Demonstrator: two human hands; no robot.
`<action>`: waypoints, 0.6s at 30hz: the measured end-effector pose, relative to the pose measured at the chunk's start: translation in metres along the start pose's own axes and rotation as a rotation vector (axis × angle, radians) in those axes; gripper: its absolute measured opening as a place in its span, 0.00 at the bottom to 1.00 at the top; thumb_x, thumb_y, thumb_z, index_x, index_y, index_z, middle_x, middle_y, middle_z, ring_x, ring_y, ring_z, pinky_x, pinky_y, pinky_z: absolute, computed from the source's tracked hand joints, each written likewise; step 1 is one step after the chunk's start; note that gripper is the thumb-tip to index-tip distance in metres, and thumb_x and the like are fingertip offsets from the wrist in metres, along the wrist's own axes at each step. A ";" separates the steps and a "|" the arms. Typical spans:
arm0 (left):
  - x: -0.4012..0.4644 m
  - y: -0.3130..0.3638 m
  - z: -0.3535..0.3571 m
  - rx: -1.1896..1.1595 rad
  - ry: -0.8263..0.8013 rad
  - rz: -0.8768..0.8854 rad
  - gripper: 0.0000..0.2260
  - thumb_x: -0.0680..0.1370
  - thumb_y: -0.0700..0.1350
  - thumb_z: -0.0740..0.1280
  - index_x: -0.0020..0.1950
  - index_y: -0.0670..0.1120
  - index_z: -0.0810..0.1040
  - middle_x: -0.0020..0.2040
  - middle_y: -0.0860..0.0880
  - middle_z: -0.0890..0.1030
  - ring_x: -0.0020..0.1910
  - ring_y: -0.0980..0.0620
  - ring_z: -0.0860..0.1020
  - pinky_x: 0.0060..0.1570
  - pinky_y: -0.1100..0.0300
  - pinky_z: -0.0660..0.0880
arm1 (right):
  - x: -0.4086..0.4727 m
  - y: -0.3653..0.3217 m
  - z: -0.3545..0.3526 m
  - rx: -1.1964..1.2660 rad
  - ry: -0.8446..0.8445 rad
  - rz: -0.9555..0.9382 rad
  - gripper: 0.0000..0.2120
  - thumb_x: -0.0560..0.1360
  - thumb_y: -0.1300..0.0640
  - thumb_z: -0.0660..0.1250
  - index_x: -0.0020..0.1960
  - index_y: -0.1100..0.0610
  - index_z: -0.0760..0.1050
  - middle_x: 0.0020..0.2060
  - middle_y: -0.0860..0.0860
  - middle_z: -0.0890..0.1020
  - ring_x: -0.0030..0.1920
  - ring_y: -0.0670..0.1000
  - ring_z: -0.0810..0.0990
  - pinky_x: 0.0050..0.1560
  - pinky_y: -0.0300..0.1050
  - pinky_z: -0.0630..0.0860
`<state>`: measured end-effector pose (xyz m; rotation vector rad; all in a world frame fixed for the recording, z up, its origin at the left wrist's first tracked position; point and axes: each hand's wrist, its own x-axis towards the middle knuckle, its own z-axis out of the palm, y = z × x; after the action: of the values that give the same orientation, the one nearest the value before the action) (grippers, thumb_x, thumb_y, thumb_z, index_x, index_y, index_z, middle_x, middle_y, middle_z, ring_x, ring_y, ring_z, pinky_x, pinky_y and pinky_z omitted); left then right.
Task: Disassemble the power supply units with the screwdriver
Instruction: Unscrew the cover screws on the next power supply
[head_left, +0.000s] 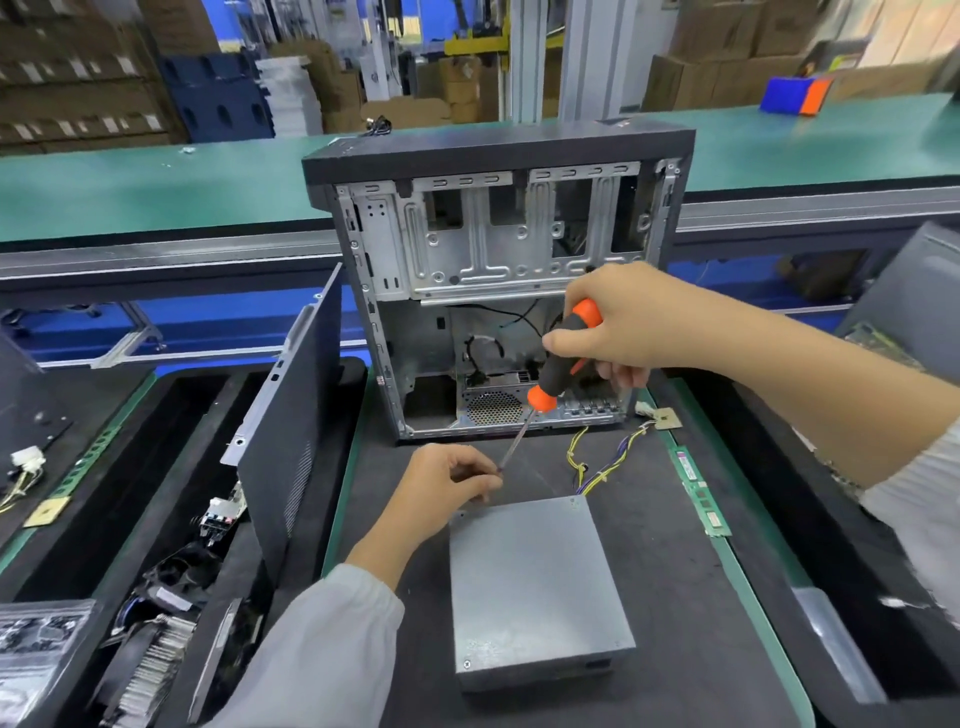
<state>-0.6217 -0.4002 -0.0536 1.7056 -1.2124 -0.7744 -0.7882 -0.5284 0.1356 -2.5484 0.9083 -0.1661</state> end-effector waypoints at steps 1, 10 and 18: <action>0.001 -0.002 0.002 0.027 -0.002 -0.004 0.06 0.74 0.35 0.73 0.41 0.45 0.84 0.36 0.46 0.84 0.32 0.56 0.80 0.39 0.64 0.79 | -0.001 0.004 -0.004 0.004 0.040 0.023 0.14 0.75 0.50 0.66 0.40 0.60 0.71 0.22 0.52 0.80 0.18 0.47 0.76 0.18 0.34 0.68; 0.012 0.004 0.039 -0.028 0.069 -0.029 0.19 0.78 0.31 0.55 0.43 0.52 0.79 0.34 0.53 0.74 0.28 0.60 0.70 0.31 0.66 0.68 | -0.012 0.024 -0.004 -0.141 -0.019 0.108 0.15 0.75 0.50 0.65 0.40 0.61 0.71 0.23 0.53 0.79 0.18 0.47 0.75 0.21 0.36 0.71; 0.017 0.008 0.063 -0.246 0.112 -0.165 0.20 0.76 0.33 0.56 0.29 0.48 0.77 0.22 0.57 0.66 0.22 0.59 0.62 0.25 0.65 0.57 | -0.009 0.037 0.011 -0.175 -0.031 0.108 0.15 0.74 0.48 0.66 0.40 0.59 0.68 0.22 0.52 0.77 0.19 0.50 0.75 0.23 0.38 0.72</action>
<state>-0.6732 -0.4362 -0.0725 1.6342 -0.8695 -0.8761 -0.8134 -0.5444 0.1098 -2.6431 1.0888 -0.0145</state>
